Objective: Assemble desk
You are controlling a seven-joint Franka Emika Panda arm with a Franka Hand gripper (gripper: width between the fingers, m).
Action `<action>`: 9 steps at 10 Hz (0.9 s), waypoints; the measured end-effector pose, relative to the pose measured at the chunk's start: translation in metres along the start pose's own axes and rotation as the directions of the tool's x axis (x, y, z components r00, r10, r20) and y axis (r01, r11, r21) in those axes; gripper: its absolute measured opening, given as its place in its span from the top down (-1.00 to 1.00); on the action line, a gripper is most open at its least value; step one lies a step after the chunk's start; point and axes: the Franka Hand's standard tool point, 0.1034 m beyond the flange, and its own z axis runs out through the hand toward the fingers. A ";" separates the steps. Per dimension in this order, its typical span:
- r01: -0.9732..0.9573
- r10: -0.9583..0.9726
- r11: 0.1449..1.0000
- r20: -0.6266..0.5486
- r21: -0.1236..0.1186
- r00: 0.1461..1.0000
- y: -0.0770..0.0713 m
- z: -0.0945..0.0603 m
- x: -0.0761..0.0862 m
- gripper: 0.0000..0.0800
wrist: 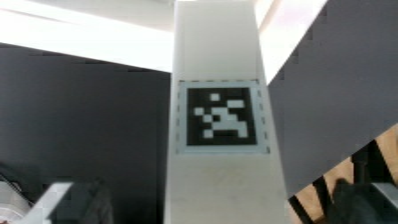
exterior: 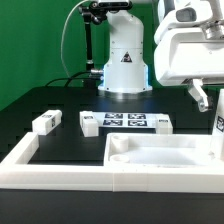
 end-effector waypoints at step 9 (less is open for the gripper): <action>0.011 -0.011 1.000 0.059 -0.005 0.998 0.018 -0.030 0.023 -0.62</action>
Offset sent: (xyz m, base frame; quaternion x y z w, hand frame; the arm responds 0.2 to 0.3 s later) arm 0.0013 -0.0179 0.0240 -0.0068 -0.0347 -0.0301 0.9989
